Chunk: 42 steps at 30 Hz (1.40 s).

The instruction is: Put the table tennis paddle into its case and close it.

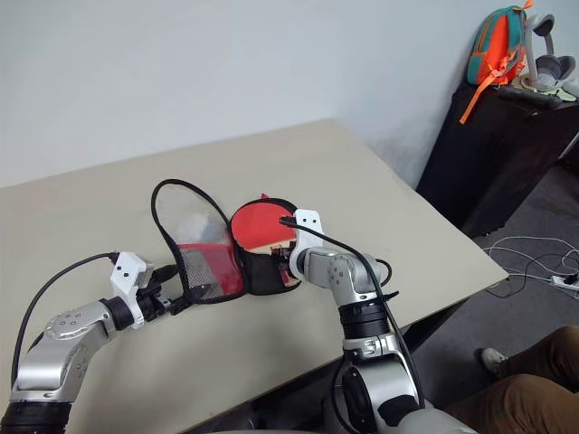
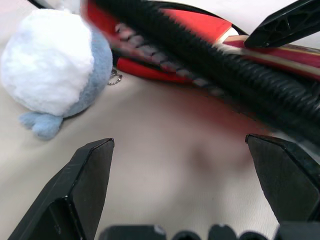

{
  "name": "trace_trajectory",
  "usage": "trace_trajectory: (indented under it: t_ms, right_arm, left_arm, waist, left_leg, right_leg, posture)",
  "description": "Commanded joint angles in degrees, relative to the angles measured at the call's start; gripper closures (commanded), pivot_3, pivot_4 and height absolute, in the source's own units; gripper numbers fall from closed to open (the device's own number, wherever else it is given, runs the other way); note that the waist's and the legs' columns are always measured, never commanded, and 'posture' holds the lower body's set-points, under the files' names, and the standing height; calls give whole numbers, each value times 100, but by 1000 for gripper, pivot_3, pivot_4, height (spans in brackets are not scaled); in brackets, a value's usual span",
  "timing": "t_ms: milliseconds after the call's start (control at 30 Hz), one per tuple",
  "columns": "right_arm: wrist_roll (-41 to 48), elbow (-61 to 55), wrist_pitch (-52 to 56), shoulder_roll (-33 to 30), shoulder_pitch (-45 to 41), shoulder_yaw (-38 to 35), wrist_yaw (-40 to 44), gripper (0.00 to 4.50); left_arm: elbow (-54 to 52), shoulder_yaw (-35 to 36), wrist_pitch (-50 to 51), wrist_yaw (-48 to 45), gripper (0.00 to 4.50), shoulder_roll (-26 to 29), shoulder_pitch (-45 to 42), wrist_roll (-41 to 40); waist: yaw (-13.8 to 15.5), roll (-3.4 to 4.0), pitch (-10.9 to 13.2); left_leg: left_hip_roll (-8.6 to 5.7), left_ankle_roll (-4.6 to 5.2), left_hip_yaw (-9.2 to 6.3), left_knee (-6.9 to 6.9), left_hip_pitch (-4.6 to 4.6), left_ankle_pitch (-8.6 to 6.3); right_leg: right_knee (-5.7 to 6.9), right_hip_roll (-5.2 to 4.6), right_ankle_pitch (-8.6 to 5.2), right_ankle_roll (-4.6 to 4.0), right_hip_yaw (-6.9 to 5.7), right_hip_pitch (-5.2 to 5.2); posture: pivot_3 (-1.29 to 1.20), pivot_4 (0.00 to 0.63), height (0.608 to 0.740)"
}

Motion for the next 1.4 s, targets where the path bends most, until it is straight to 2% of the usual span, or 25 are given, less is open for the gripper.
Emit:
trace_trajectory:
  t_ms: [33,133,233,333,400,467,667,767,900,967,1100,1200,1300,1400]
  right_arm:
    - [137,-201,10,555,-239,-63,24,16]
    - [236,-342,27,399,-216,-5,169,16]
    - [213,-799,-291,-78,-46,213,645,16]
    - [286,-1360,-882,-778,304,453,1736,16]
    - [452,-1436,-1227,-1200,527,287,2426,16]
    - [498,-1084,-1280,-1298,446,-133,2313,16]
    - [385,56,-2365,-1301,-194,-1353,1669,16]
    - [252,452,-2668,-1381,-321,-1498,1552,16]
    - [272,607,-2929,-1450,-345,-1756,1390,16]
    - [283,689,-3040,-1457,-352,-1887,1266,16]
    - [238,866,-3153,-1518,-327,-2013,1166,16]
    - [247,975,-3188,-1517,-310,-2101,1081,16]
    - [170,1063,-3202,-1503,-293,-2067,990,16]
    - [184,1120,-3209,-1458,-295,-2087,953,16]
  left_arm:
    - [-38,35,-71,13,0,14,-103,22]
    - [-26,20,-88,19,0,-4,-125,31]
    - [-12,4,-137,-5,0,-40,-177,37]
    - [-10,-33,-138,-4,0,-116,-304,43]
    - [-1,-113,-185,70,0,-239,-436,84]
    - [25,-171,-227,125,0,-363,-548,103]
    - [-136,-626,-53,213,0,-820,-847,92]
    - [-193,-1000,268,431,0,-992,-986,256]
    - [-285,-1029,777,438,0,-1005,-962,30]
    - [-134,-1027,723,549,0,-993,-1018,178]
    - [-33,-759,1487,1036,0,-1177,-1283,-64]
    - [-91,-451,2790,1373,0,-1329,-1628,-592]
    - [-65,-423,3523,1636,0,-1394,-1833,-692]
    - [158,-191,4087,1929,0,-1726,-2087,-933]
  waist:
    - [7,0,0]
    - [1,0,0]
    - [1,2,1]
    - [13,-1,-1]
    - [19,-6,-4]
    - [25,-7,-4]
    - [-1,1,-1]
    - [3,0,-4]
    - [2,0,-3]
    - [3,1,-3]
    - [3,1,-4]
    - [3,1,-4]
    - [3,3,-5]
    - [6,6,-7]
  left_leg:
    - [0,0,1,0,0,0]
    - [0,0,-1,1,0,0]
    - [0,0,-1,0,-1,0]
    - [0,0,-1,-3,-2,0]
    - [-2,0,-1,-2,-2,0]
    - [-5,0,0,-1,-1,-1]
    - [-2,1,8,-1,6,2]
    - [-3,1,8,-1,2,2]
    - [-5,2,8,-1,0,1]
    - [-5,2,9,-1,0,1]
    - [-6,7,7,2,2,6]
    - [-6,9,6,2,3,6]
    - [-9,9,5,2,2,6]
    - [-11,8,4,2,2,6]
  right_leg:
    - [0,0,0,0,0,1]
    - [-1,-1,-4,7,0,4]
    - [0,0,-7,12,-1,-2]
    - [-4,-1,-8,12,-1,0]
    - [-11,-5,-10,16,-2,9]
    - [-14,-7,-11,17,-3,14]
    - [-4,0,-10,16,2,8]
    - [-8,-1,5,-6,7,9]
    - [-8,-1,8,-12,13,8]
    - [-7,-1,8,-12,14,7]
    - [-5,-1,8,-11,13,13]
    - [-5,-1,8,-10,13,13]
    - [-5,-1,9,-11,14,13]
    - [-5,-3,10,-12,15,13]
  posture:
    - [0,0,740]
    - [0,0,740]
    - [0,0,740]
    - [0,0,740]
    - [0,0,740]
    - [0,0,740]
    - [0,0,740]
    - [0,0,740]
    - [0,0,740]
    - [0,0,740]
    - [0,0,740]
    - [0,0,740]
    - [0,0,740]
    - [0,0,740]
